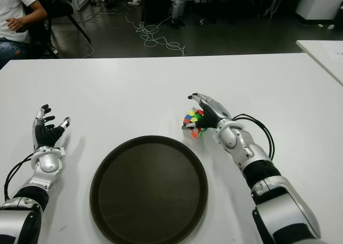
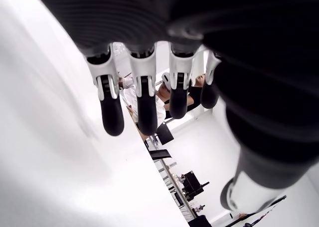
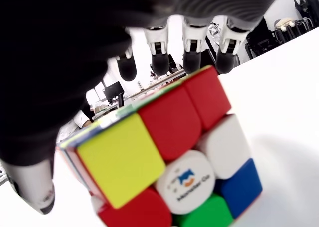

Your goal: Pick up the Rubik's Cube and put it in the plate

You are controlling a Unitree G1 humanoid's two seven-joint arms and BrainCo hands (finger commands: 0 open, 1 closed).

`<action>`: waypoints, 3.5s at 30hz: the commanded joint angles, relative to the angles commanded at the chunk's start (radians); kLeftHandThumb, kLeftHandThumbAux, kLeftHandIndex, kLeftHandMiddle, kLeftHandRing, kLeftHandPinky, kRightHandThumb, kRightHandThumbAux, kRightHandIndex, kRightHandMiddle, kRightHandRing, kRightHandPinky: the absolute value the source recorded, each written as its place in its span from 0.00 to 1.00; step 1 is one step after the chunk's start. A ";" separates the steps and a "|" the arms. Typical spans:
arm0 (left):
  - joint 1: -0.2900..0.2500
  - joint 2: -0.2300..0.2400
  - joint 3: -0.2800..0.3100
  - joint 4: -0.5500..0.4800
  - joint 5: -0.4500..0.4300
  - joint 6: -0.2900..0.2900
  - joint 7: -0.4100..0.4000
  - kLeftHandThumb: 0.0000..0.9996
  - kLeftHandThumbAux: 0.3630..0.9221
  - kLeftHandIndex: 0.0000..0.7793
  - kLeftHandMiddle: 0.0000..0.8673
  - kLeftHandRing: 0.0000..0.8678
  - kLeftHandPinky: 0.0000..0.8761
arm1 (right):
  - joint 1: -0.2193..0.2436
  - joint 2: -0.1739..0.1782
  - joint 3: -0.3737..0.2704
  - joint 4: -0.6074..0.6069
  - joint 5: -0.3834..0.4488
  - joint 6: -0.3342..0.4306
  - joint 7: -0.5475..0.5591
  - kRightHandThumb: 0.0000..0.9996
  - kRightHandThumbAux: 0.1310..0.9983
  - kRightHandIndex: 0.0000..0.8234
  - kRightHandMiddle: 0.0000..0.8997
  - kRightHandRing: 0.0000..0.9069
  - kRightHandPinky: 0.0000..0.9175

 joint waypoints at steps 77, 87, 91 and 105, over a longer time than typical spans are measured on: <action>0.003 -0.007 0.012 -0.011 -0.011 0.005 -0.012 0.00 0.69 0.13 0.16 0.18 0.22 | 0.019 0.003 0.058 0.025 -0.024 -0.014 0.008 0.00 0.51 0.00 0.00 0.00 0.00; 0.002 -0.008 0.020 -0.007 -0.023 -0.004 -0.025 0.02 0.68 0.13 0.17 0.21 0.29 | 0.012 0.001 0.069 0.040 -0.030 -0.016 0.007 0.00 0.49 0.00 0.00 0.00 0.00; 0.004 -0.007 0.018 -0.009 -0.021 -0.010 -0.025 0.02 0.69 0.14 0.17 0.20 0.26 | 0.009 0.001 0.070 0.046 -0.032 -0.018 0.006 0.00 0.47 0.00 0.00 0.00 0.00; 0.004 -0.010 0.013 -0.010 -0.016 -0.006 -0.011 0.00 0.68 0.14 0.20 0.25 0.32 | 0.011 -0.004 0.064 0.051 -0.028 -0.033 0.012 0.00 0.51 0.00 0.00 0.00 0.00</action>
